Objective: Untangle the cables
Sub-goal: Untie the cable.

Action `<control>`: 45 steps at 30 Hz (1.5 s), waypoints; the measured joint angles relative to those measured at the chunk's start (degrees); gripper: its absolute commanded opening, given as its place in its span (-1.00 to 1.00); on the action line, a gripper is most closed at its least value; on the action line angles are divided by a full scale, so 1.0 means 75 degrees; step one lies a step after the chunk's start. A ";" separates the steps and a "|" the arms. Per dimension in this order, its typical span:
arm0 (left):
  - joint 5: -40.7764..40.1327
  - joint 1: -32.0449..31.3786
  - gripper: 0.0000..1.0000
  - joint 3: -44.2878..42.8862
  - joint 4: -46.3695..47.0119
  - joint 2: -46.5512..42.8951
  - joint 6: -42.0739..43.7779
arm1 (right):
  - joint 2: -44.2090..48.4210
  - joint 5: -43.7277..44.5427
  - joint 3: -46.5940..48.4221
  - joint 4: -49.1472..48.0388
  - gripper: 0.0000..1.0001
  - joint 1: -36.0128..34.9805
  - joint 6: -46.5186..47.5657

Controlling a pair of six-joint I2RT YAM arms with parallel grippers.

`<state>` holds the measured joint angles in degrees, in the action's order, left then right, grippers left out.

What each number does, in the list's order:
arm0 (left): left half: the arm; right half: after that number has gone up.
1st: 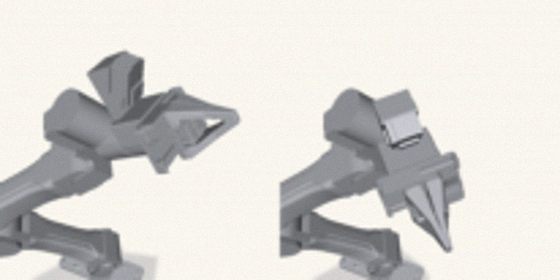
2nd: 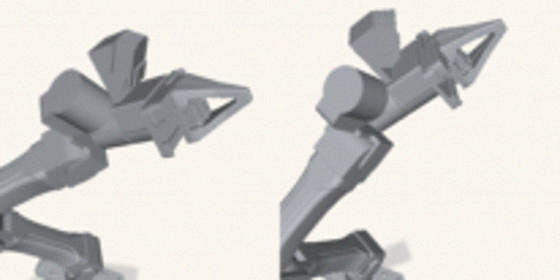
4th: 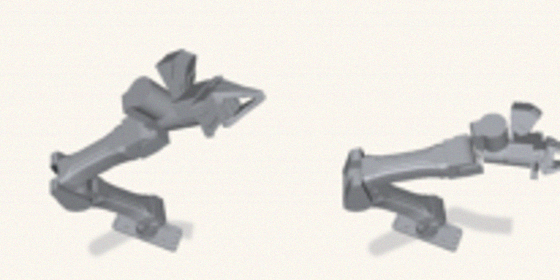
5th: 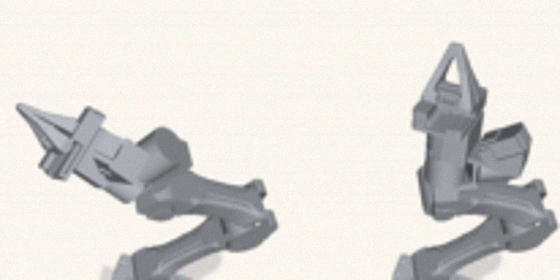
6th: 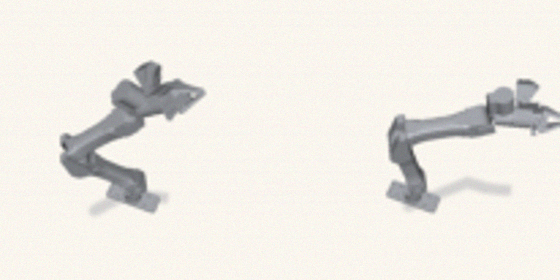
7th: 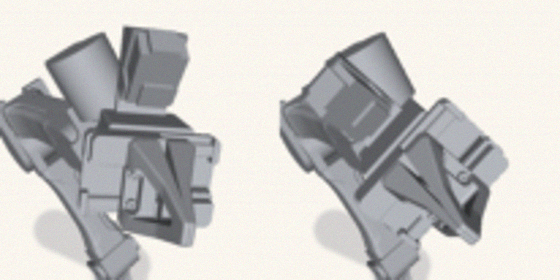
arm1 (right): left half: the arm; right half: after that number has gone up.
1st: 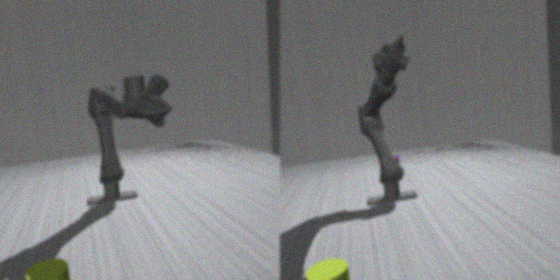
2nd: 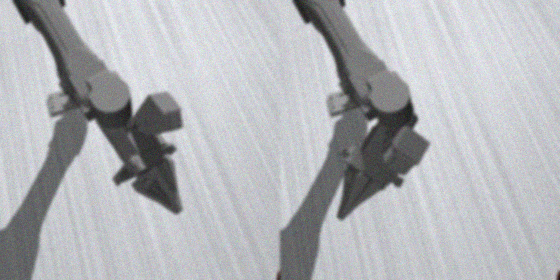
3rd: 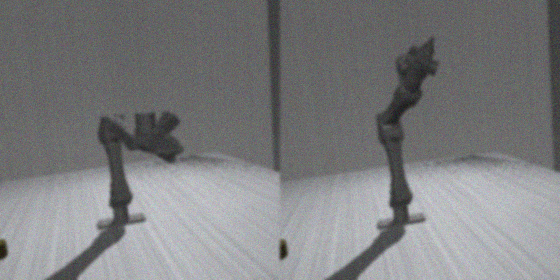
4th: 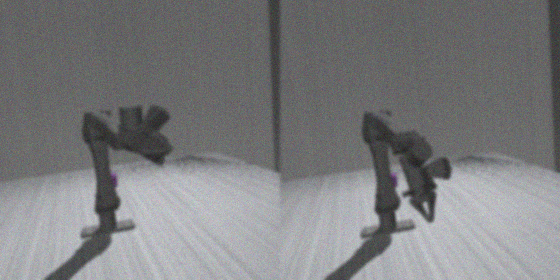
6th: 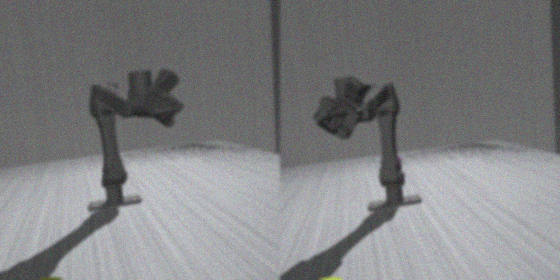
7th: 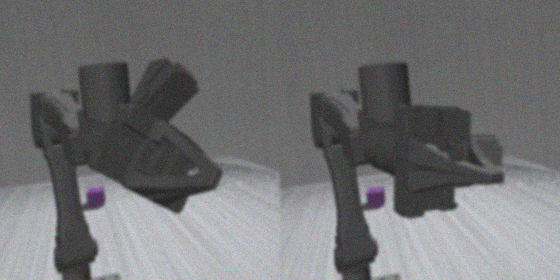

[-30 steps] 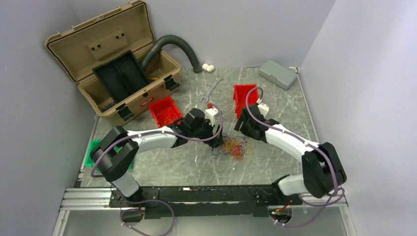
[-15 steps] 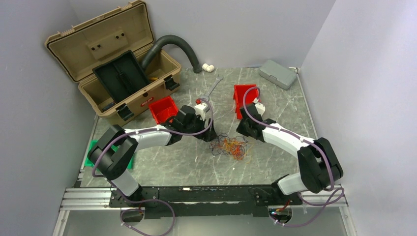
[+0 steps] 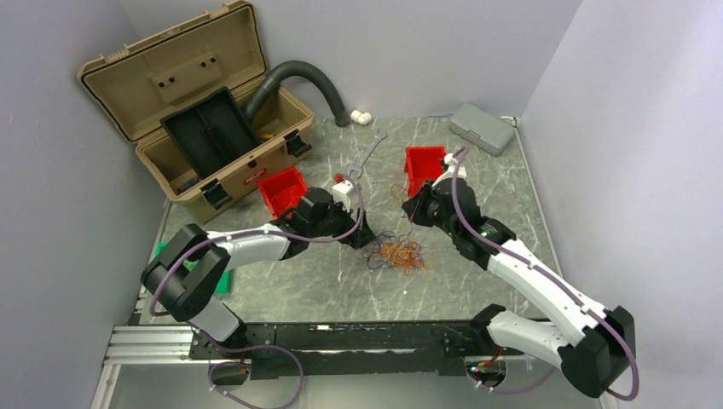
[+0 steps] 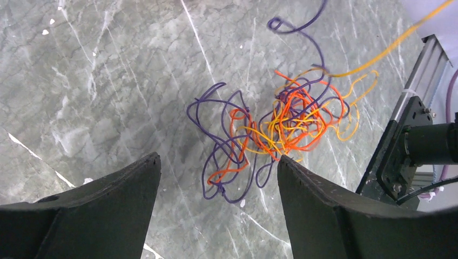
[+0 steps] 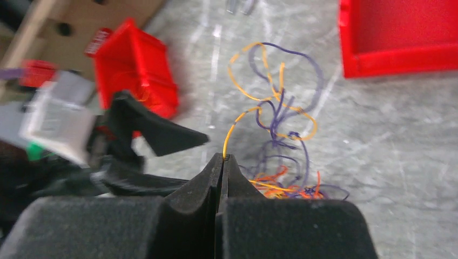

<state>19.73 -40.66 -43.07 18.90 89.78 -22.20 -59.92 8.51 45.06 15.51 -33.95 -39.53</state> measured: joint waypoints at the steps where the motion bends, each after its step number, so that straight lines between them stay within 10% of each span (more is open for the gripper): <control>1: 0.0023 0.0000 0.65 0.0096 0.0090 -0.0073 0.0000 | 0.0163 -0.0149 0.0099 0.0015 -1.00 0.0000 0.0038; 23: 0.0699 0.0000 0.64 0.1032 0.1818 -0.0901 0.0061 | 0.1128 -0.2355 0.1801 0.0216 -1.00 -0.0003 -0.0201; 45: 0.1003 -0.0210 0.67 -0.1795 -0.1422 0.1856 0.0274 | 0.1055 -0.1734 0.4785 0.1099 -1.00 -0.0009 0.0458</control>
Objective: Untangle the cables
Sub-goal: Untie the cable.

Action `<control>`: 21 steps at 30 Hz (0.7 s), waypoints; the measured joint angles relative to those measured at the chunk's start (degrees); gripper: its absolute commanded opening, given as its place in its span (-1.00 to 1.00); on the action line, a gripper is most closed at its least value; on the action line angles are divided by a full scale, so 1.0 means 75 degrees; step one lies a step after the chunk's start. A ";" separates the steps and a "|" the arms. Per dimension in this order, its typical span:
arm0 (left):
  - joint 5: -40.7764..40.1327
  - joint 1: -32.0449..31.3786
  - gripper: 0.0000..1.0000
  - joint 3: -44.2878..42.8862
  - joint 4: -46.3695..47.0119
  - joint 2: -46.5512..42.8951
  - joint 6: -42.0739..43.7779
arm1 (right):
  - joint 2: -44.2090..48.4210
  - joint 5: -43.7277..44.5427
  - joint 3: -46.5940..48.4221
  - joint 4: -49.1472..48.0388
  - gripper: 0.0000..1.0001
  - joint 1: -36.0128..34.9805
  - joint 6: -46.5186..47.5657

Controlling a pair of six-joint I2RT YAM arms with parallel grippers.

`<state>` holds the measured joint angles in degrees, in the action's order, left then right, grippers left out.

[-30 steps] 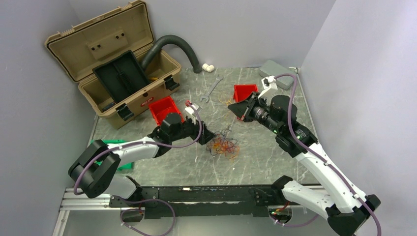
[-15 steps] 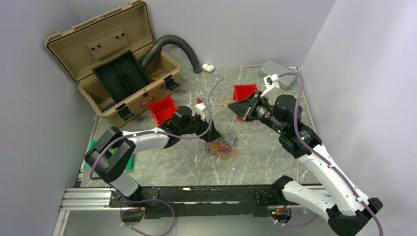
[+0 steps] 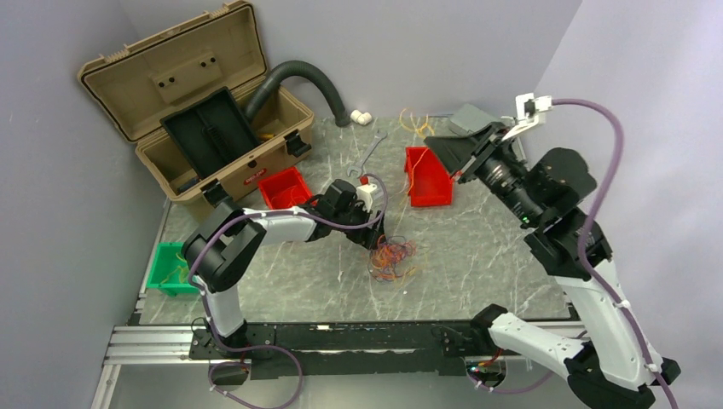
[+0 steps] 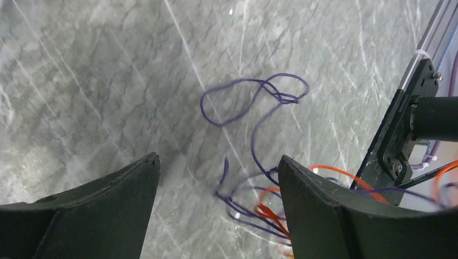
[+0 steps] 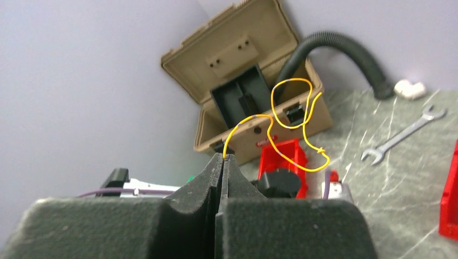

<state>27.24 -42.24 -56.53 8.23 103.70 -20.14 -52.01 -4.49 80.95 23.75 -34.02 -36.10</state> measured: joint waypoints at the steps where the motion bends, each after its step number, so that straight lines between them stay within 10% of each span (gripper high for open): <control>1: 0.0000 0.0000 0.67 -0.0009 -0.0096 0.0029 0.0009 | -0.0041 0.0079 0.0245 0.0044 -1.00 0.0000 0.0082; 11: -0.0166 0.0000 0.66 -0.0105 -0.0530 0.0035 0.0201 | -0.0621 0.1081 0.2151 -0.0058 -1.00 0.0000 0.0685; 21: -0.0638 -0.0003 0.71 0.1772 0.0848 -0.2264 0.0338 | -0.0274 0.1364 0.1294 -0.0428 -1.00 0.0000 0.0673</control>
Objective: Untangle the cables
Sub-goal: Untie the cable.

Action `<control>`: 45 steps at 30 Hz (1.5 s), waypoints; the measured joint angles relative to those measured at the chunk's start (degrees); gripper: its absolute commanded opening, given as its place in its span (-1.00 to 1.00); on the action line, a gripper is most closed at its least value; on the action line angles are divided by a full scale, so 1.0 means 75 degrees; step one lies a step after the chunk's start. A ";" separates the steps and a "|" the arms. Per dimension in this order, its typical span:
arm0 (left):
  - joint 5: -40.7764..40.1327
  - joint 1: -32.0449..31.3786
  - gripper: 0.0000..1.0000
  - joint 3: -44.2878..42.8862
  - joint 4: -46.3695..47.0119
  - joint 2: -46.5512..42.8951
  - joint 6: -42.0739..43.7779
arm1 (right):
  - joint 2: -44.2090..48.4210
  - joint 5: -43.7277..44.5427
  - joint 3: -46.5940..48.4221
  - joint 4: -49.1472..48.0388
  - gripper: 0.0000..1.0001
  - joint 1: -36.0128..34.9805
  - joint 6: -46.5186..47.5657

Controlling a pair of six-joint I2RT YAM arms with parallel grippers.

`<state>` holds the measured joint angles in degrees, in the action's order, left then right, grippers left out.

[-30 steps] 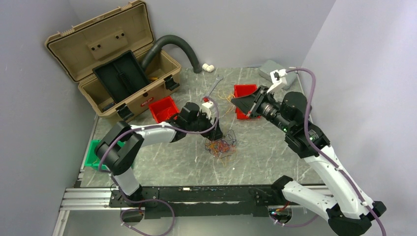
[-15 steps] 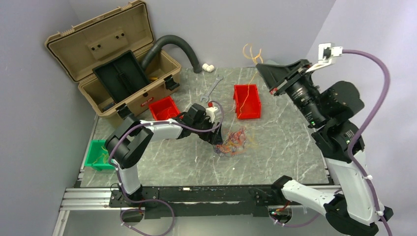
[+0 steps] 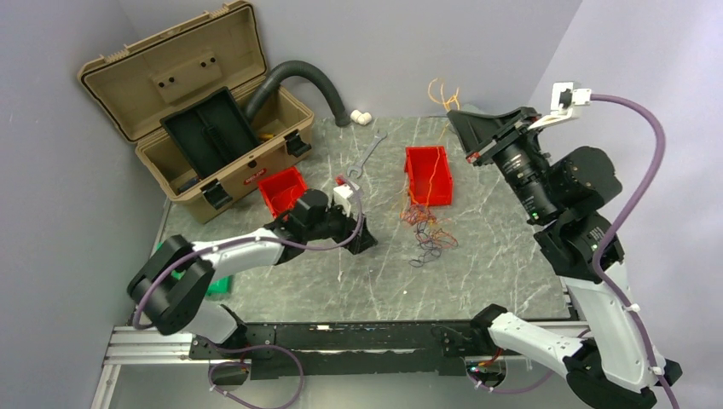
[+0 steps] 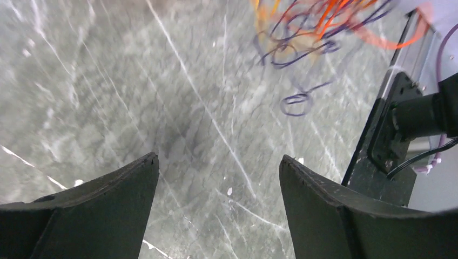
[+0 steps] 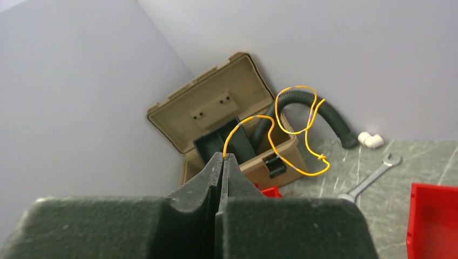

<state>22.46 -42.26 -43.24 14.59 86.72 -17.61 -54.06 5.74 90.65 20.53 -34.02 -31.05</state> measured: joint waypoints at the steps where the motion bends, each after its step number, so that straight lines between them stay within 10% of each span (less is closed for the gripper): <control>1: -0.0087 0.0000 0.70 0.0233 0.0321 -0.0318 0.0000 | 0.0058 0.0000 -0.0166 -0.0006 -1.00 0.0000 -0.0026; 16: -0.0294 -0.0015 0.68 0.1448 0.2124 -0.1303 0.0020 | 0.0836 -0.0029 -0.1556 0.0035 -1.00 0.0000 -0.0353; 38: -0.0606 -0.1139 0.65 -0.1448 0.1373 0.1052 0.0111 | 0.1620 0.0396 -0.1947 0.0399 -1.00 0.0000 -0.0280; 42: -0.0361 -0.1224 0.26 -0.2189 0.1378 0.1926 -0.0009 | 0.1609 0.0425 -0.1935 0.0402 -1.00 0.0000 -0.0259; 45: -0.0003 -0.1227 -0.52 -0.2229 0.1454 0.2288 -0.0195 | 0.1585 0.0565 -0.1871 0.0475 -1.00 0.0000 -0.0254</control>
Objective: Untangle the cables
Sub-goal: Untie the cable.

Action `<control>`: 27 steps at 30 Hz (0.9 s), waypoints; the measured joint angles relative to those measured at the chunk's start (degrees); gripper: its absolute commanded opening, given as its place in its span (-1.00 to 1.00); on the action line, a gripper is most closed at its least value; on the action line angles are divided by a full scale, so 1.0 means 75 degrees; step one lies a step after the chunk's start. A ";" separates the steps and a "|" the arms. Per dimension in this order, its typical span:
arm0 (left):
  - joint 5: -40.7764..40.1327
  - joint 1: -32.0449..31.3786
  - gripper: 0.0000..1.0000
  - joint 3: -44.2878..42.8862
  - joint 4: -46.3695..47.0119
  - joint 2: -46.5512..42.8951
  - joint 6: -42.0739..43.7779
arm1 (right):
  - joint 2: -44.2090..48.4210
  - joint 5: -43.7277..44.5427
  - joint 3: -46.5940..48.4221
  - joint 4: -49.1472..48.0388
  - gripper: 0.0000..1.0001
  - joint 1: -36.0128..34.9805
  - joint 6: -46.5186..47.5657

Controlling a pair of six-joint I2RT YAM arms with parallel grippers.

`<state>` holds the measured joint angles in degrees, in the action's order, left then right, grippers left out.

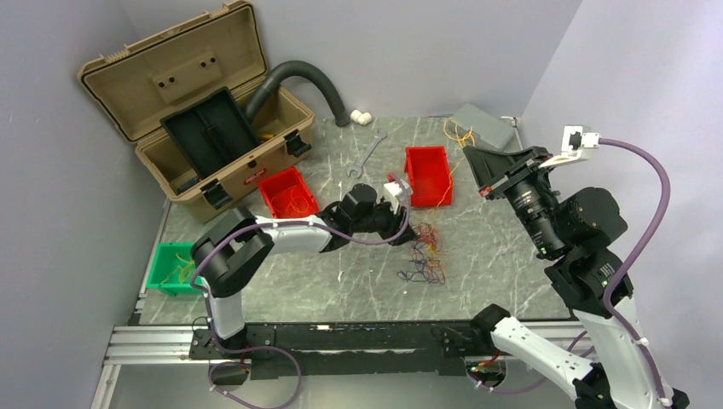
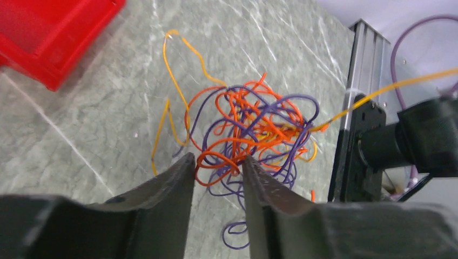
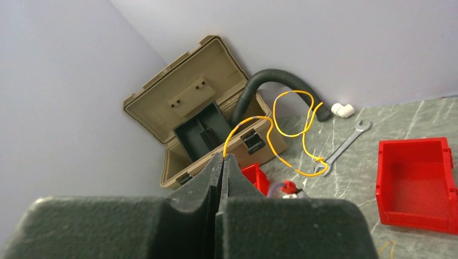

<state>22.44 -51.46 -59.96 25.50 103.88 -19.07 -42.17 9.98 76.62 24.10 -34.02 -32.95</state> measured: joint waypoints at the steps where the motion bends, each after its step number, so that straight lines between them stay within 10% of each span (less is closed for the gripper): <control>1: 0.0201 -0.0003 -0.80 0.0017 0.0064 0.0114 -0.0050 | -0.0012 0.0052 0.0035 0.0023 -1.00 0.0000 0.0009; 13: 0.0726 0.0597 -1.00 0.2538 0.0927 -0.1145 -0.0641 | 0.0443 0.1923 0.0221 0.0857 -1.00 0.0000 0.0221; 27: -0.3028 0.2358 -1.00 0.3404 -0.2774 -0.4605 -0.1507 | 0.0933 0.6169 0.0446 0.2305 -1.00 -0.0009 0.0248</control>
<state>-0.27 -33.78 -34.44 4.69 69.34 -30.37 -35.18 56.25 79.96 41.39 -34.09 -31.09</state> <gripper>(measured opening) 0.013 0.009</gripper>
